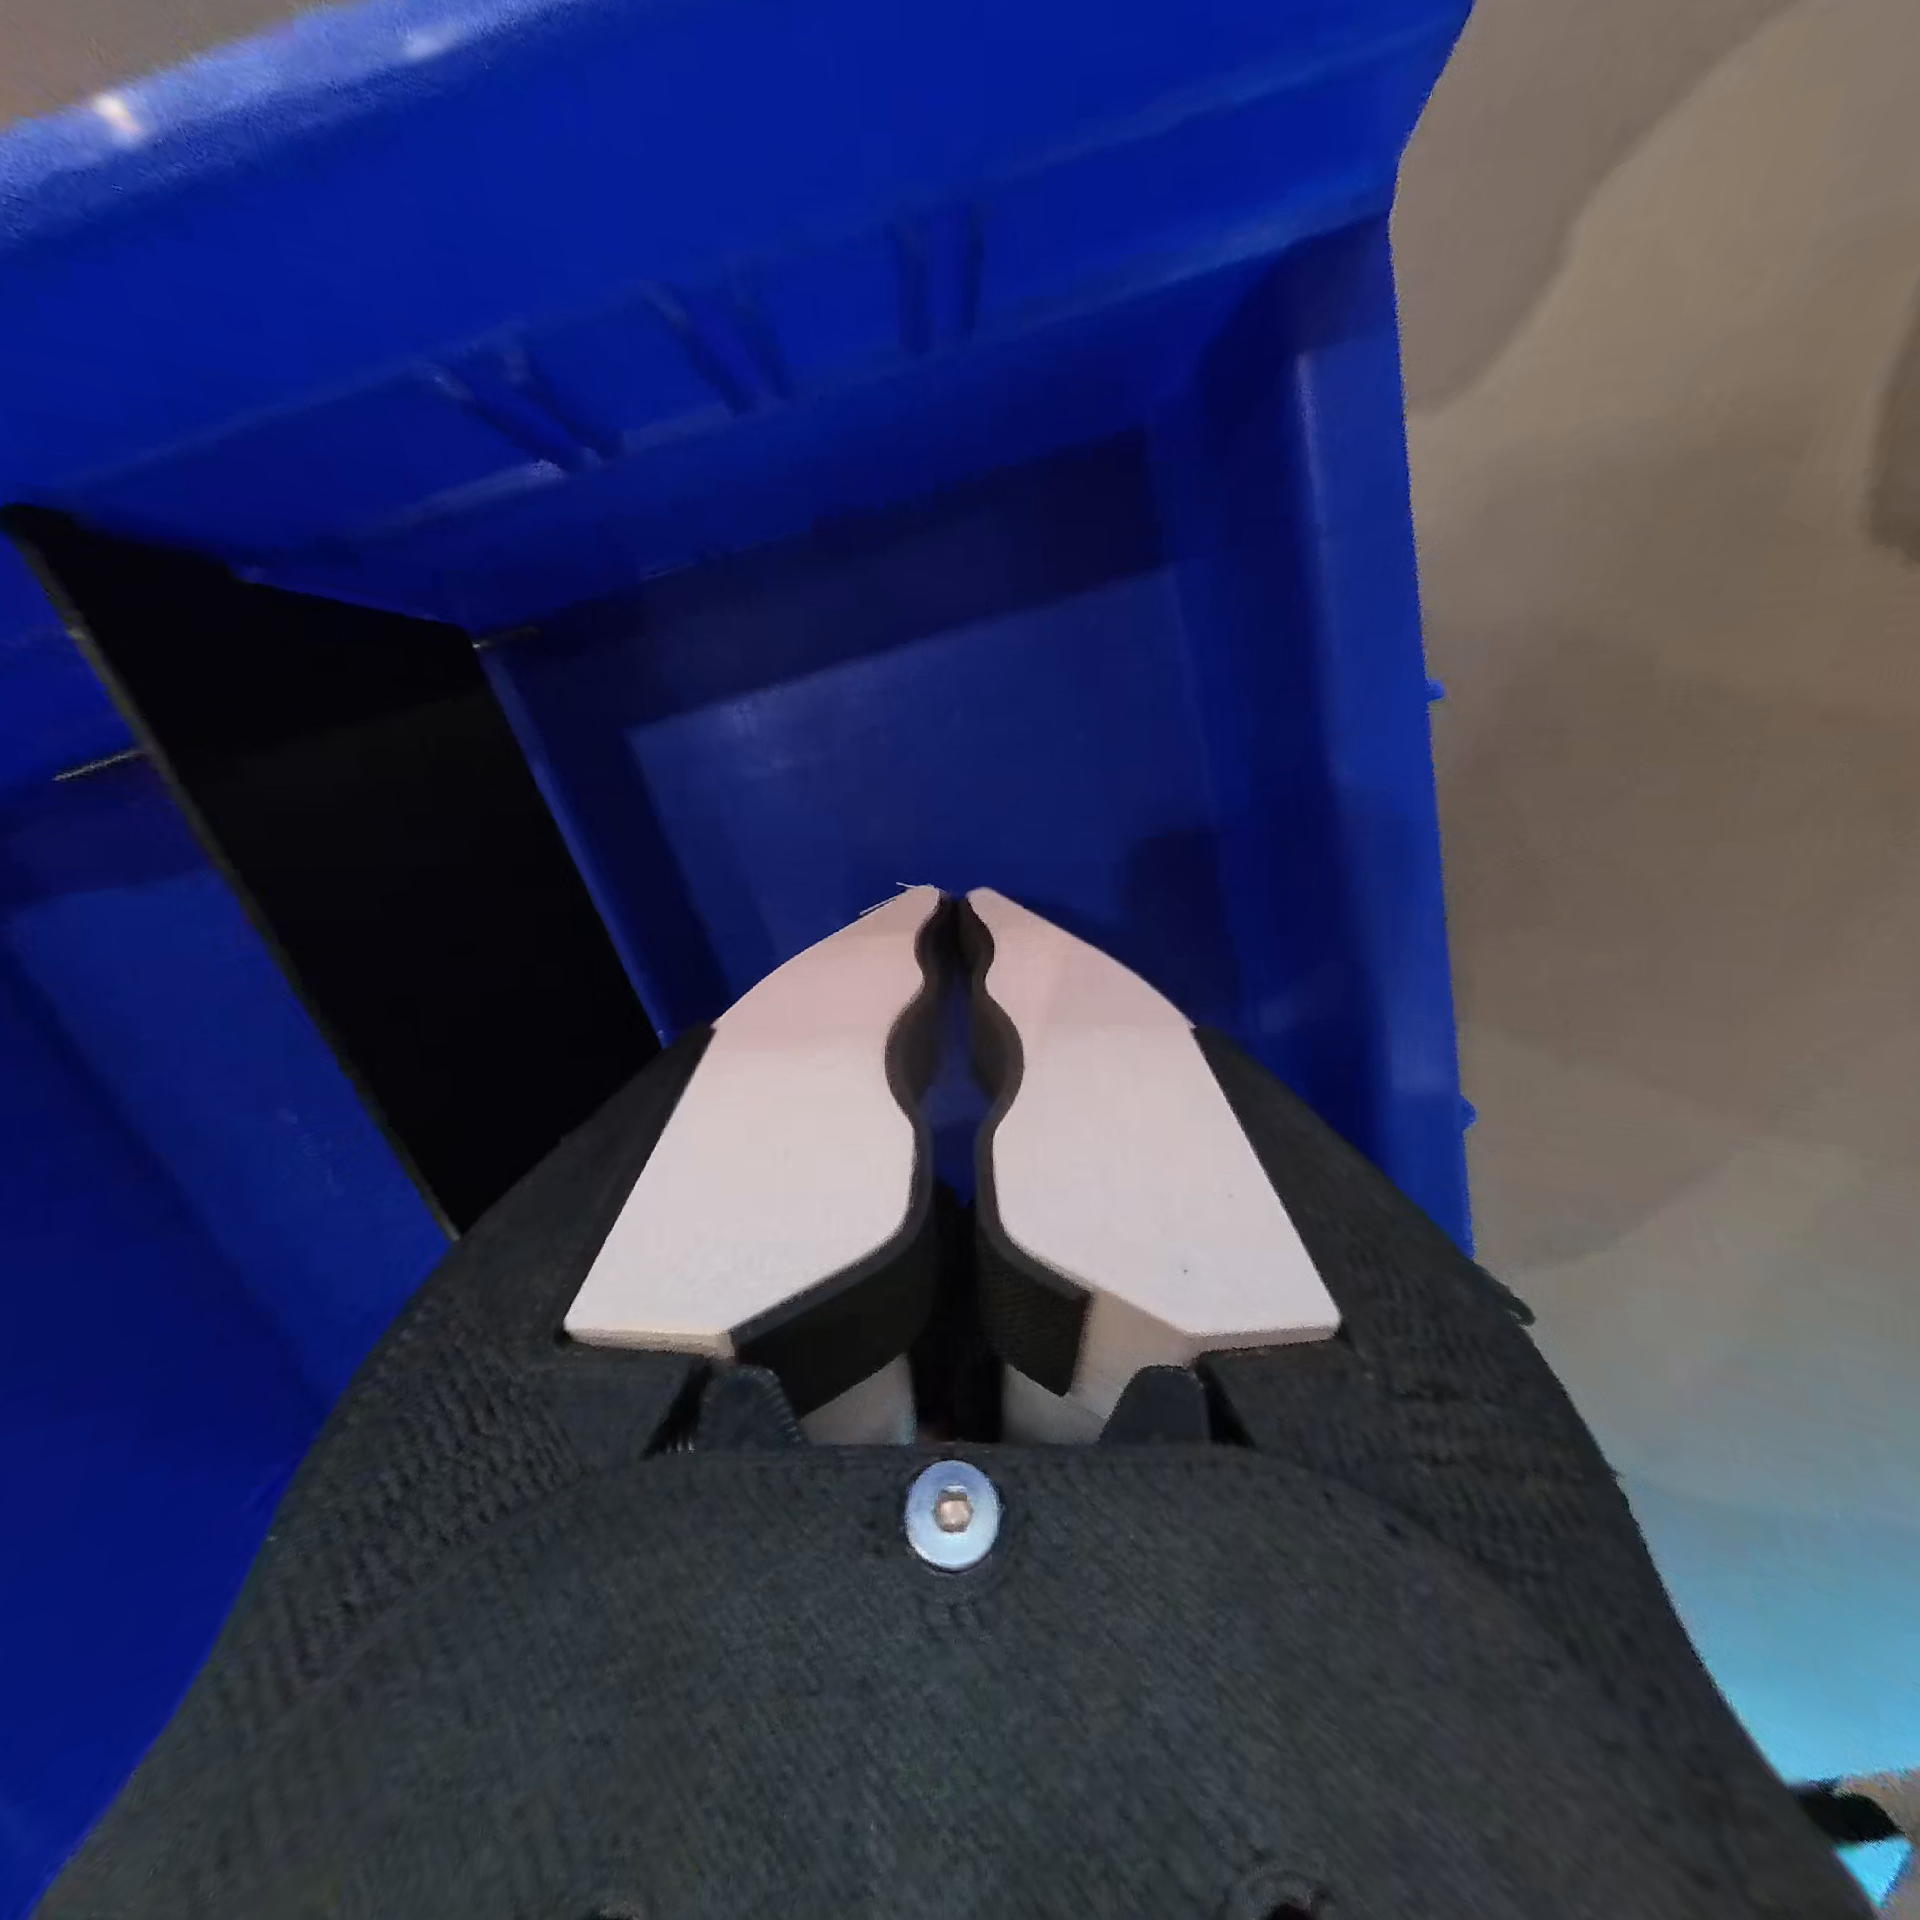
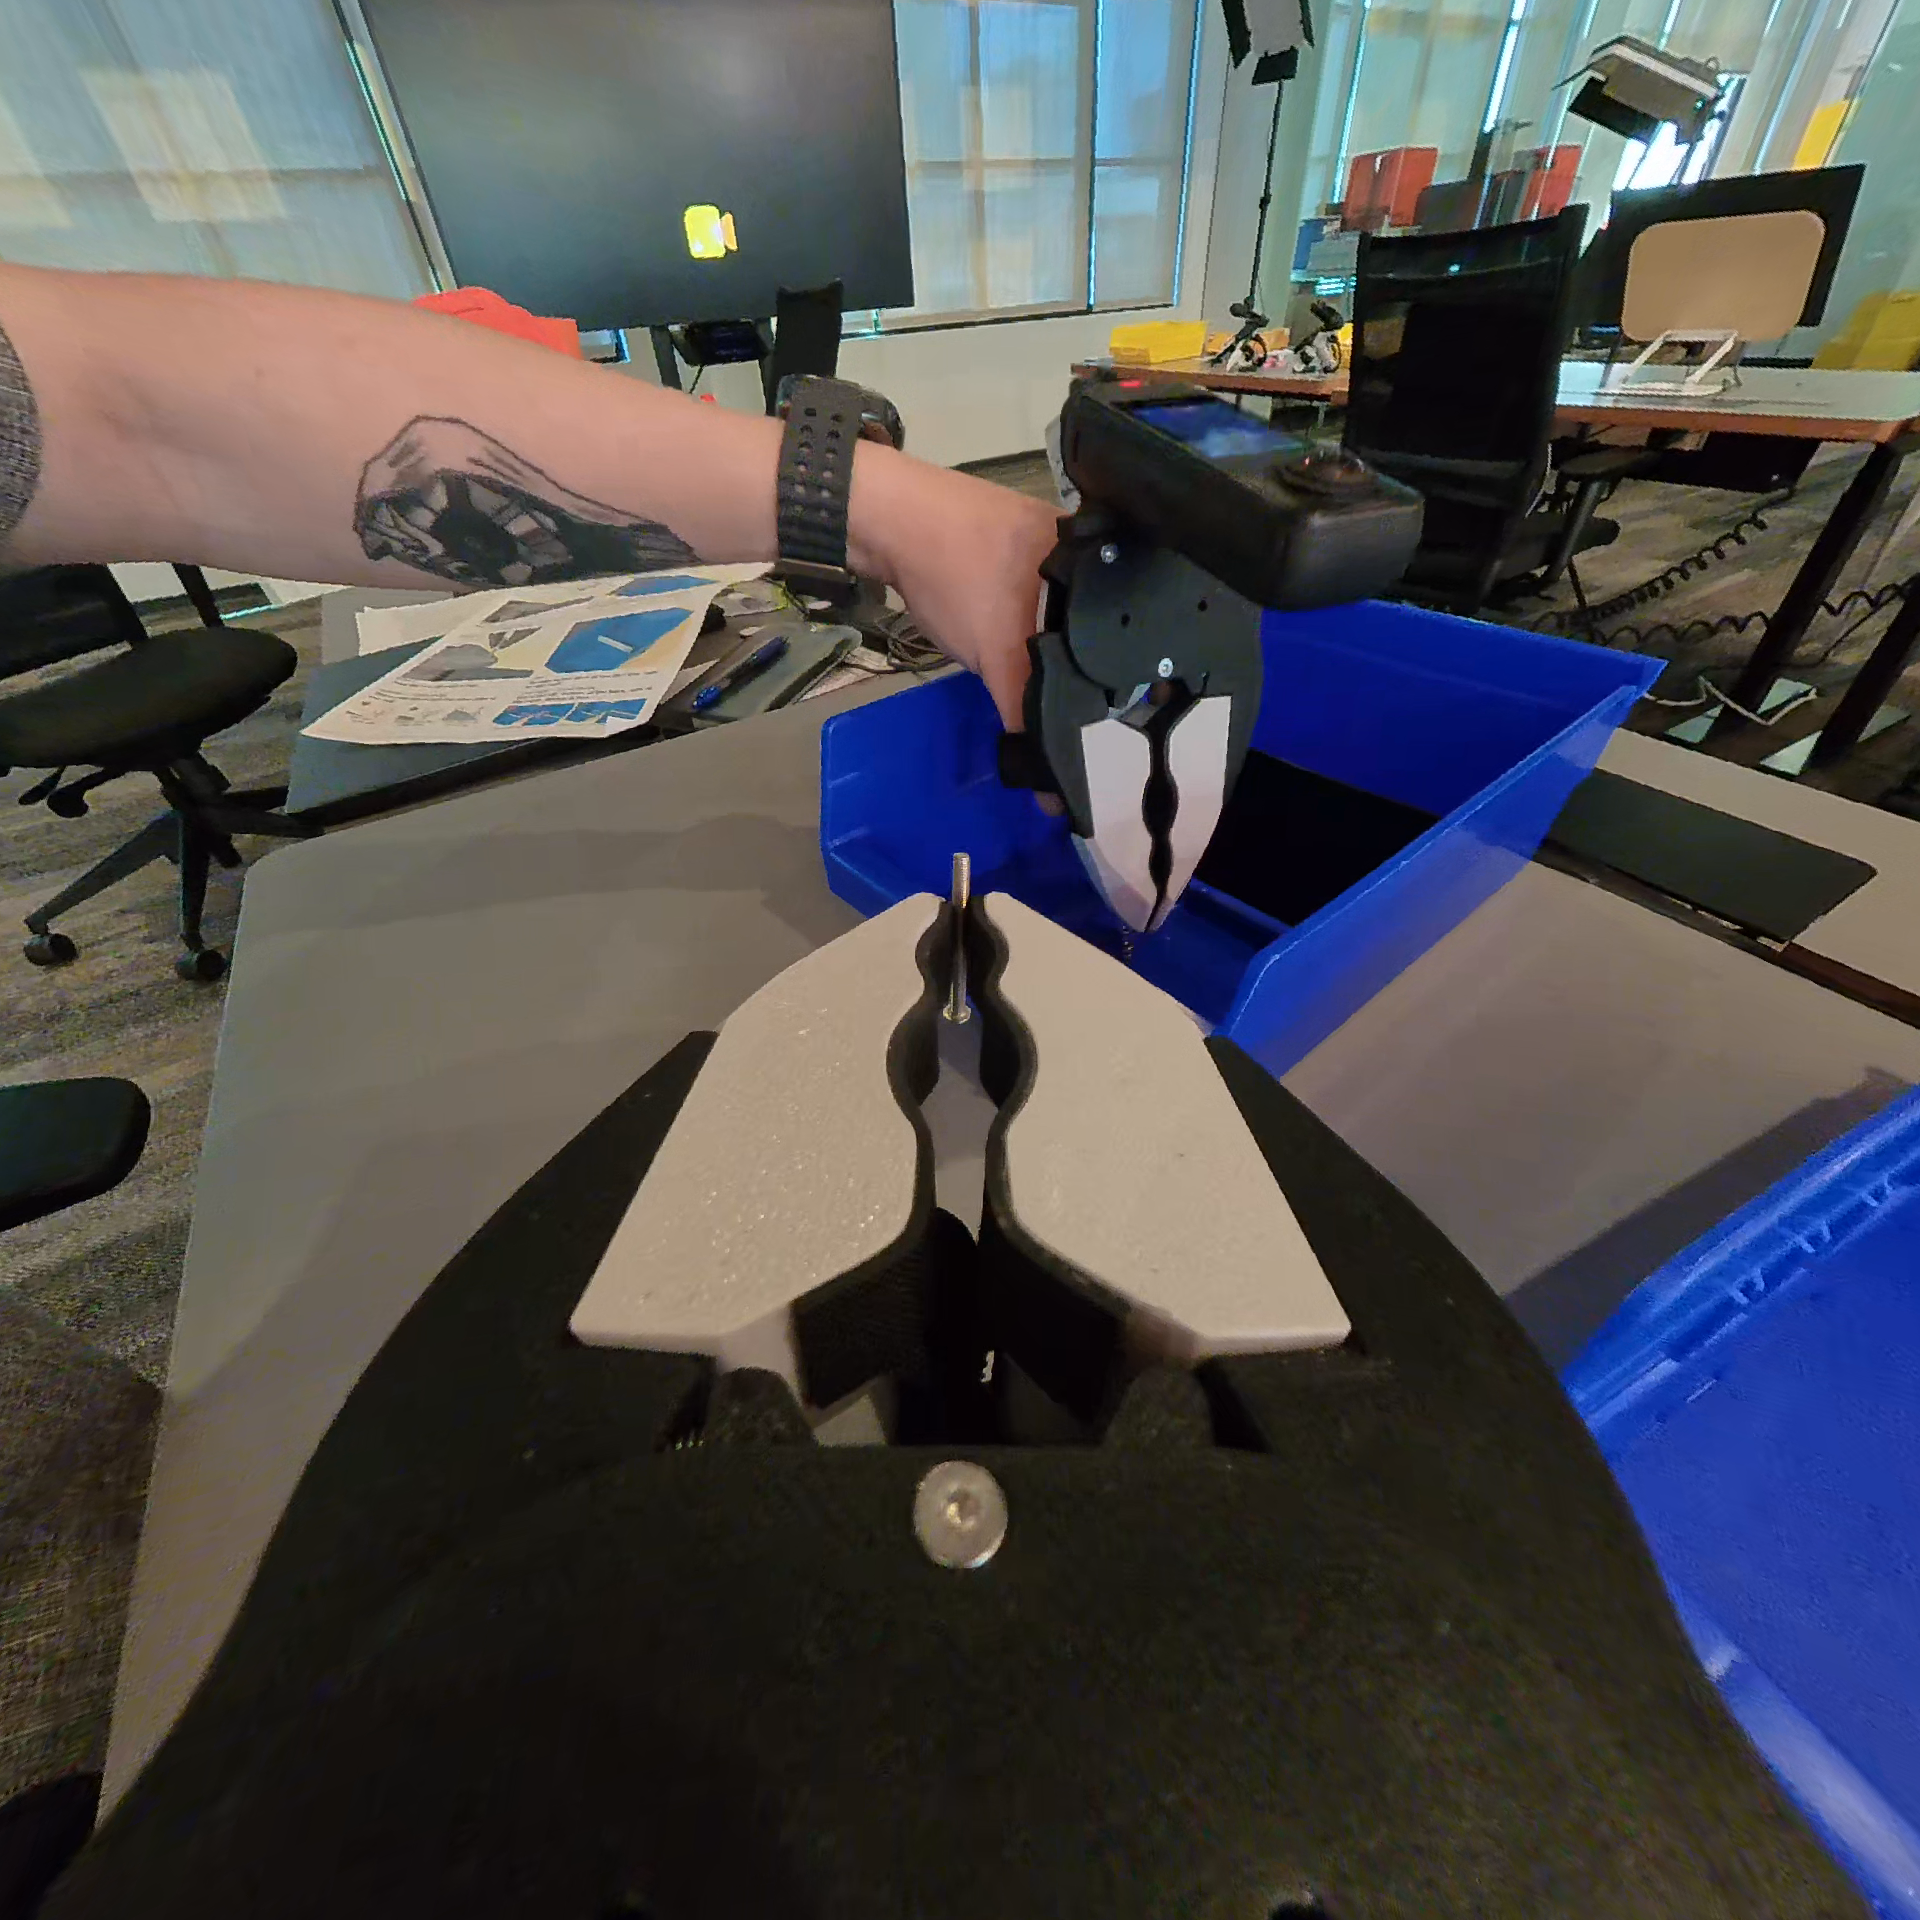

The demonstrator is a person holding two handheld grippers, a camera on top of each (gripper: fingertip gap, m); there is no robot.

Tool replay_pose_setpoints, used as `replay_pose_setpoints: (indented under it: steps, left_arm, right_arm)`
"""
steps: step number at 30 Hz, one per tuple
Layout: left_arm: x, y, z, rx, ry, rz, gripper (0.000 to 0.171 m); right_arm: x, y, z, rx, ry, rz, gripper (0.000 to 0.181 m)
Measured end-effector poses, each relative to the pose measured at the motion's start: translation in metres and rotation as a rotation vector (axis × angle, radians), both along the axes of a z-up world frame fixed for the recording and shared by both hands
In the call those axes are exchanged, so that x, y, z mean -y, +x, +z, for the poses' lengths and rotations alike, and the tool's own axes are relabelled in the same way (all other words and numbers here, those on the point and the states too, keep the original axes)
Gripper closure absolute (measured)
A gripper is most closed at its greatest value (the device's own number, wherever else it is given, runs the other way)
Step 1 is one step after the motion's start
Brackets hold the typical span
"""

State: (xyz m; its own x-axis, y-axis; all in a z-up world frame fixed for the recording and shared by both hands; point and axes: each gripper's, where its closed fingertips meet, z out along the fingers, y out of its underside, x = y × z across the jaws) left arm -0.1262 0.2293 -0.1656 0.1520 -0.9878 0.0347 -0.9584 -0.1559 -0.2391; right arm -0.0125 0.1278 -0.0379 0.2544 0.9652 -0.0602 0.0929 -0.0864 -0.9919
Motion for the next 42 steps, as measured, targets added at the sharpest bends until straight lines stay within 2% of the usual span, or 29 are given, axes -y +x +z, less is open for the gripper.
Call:
replay_pose_setpoints:
  steps: [5, 8, 10, 18, 42]
  left_arm:
    - [0.002, -0.008, -0.002, -0.054, 0.028, -0.041, 0.170]
    - [0.005, -0.013, -0.010, -0.105, 0.049, -0.086, 0.158]
    - [0.004, -0.014, -0.013, -0.106, 0.062, -0.101, 0.156]
    - [-0.002, -0.018, -0.020, -0.155, 0.129, -0.175, 0.157]
    - [0.001, -0.017, -0.029, -0.144, 0.047, -0.194, 0.165]
  right_arm:
    - [0.001, -0.001, 0.000, -0.002, 0.002, 0.002, 0.179]
    - [0.002, -0.002, 0.001, -0.005, 0.001, 0.004, 0.179]
    - [0.002, -0.001, 0.001, -0.004, 0.000, 0.004, 0.179]
    - [0.002, 0.000, 0.002, -0.011, -0.004, 0.003, 0.179]
    - [0.002, 0.003, 0.006, -0.025, 0.006, -0.002, 0.179]
